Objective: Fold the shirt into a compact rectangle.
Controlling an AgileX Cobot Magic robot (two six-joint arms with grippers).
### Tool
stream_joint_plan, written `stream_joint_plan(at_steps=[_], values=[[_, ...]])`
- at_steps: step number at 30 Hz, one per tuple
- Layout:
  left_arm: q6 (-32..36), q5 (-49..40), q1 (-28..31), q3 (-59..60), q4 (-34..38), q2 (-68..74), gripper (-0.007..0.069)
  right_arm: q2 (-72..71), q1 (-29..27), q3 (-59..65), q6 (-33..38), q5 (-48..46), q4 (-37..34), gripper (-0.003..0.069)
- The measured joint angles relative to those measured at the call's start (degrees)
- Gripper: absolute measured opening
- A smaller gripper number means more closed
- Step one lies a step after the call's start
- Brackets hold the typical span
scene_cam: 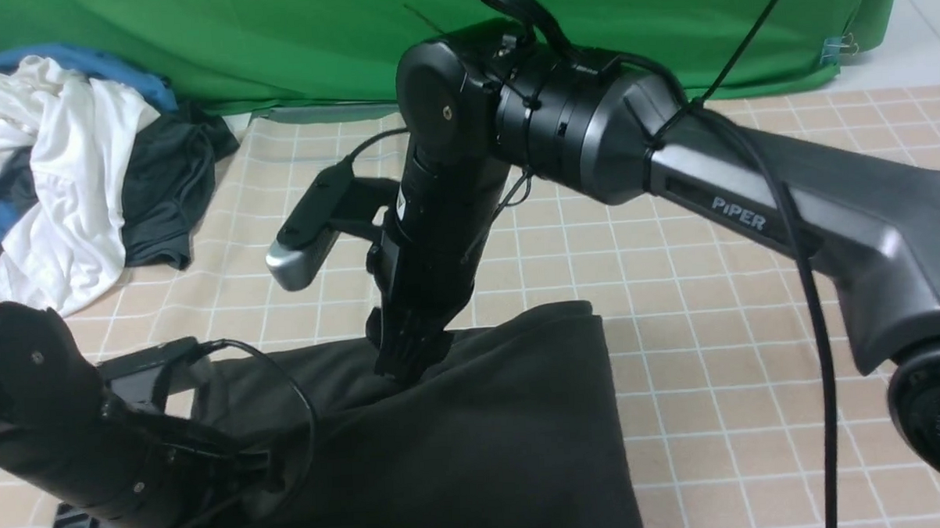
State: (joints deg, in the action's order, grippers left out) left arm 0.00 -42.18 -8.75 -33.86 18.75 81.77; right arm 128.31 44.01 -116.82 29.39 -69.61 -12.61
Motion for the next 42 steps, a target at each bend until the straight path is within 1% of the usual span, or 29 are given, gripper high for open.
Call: stream_joint_plan(at_steps=[3,7,8,9,13,16,20,22,23,26,27,29,30,32,38,42], values=[[-1.14,0.34,0.0,0.18,-0.64,-2.29,0.0019,1.44,0.26,0.0,1.0,0.8,-0.45,0.0465],[-1.35,0.28,0.0,0.29,-0.64,-8.81,0.0019,2.62,1.46,0.07,3.7,3.92,-0.59,0.0507],[-1.35,0.28,0.0,0.29,-0.64,-9.19,0.0019,2.62,1.46,0.07,3.7,3.92,-0.59,0.0507],[-1.42,-0.04,0.0,0.29,-0.64,-12.66,0.0019,2.62,2.09,0.07,5.0,5.56,-0.71,0.052],[-2.95,-1.61,0.0,0.29,-1.2,-19.31,0.0019,3.27,2.71,0.07,6.85,7.33,-0.78,0.0528],[-4.82,-3.16,0.0,0.29,-3.55,-25.47,0.0019,4.96,2.71,0.07,7.07,6.84,-0.52,0.0529],[-6.81,-4.44,0.0,0.29,-6.34,-30.05,0.0019,6.03,2.75,0.07,8.56,6.33,-0.46,0.0521],[-7.11,-4.57,0.0,0.29,-6.69,-30.93,0.0019,6.03,2.82,0.07,8.99,6.33,-0.46,0.0493],[-7.16,-4.62,0.0,0.29,-6.74,-31.51,0.0019,6.03,2.88,0.07,9.4,6.26,-0.46,0.0465],[-7.36,-4.95,0.0,0.29,-6.94,-31.75,0.0019,6.04,3.3,0.07,10.09,4.77,-0.63,0.0259],[-7.36,-5.01,0.0,0.3,-7.07,-31.69,0.0019,6.04,3.41,0.07,10.41,4.4,-0.69,0.0165],[-7.36,-5.07,0.0,0.3,-7.19,-31.69,0.0019,6.1,3.41,-0.28,10.53,3.74,-0.69,0.0072],[-7.36,-5.07,0.0,0.3,-7.31,-31.69,0.0019,6.09,3.36,-0.66,10.58,3.4,-0.63,0.0056],[-7.36,-5.2,0.0,0.3,-7.3,-31.69,0.0019,6.29,3.36,-2.23,10.12,1.89,-0.21,0.0048],[-7.36,-5.25,0.0,0.3,-7.32,-31.69,0.0019,6.54,3.32,-7.28,7.41,0.25,1.36,0.0048],[-7.36,-5.89,0.0,0.3,-7.32,-31.69,0.0019,6.64,3.32,-7.84,6.79,0.87,1.69,0.0048]])
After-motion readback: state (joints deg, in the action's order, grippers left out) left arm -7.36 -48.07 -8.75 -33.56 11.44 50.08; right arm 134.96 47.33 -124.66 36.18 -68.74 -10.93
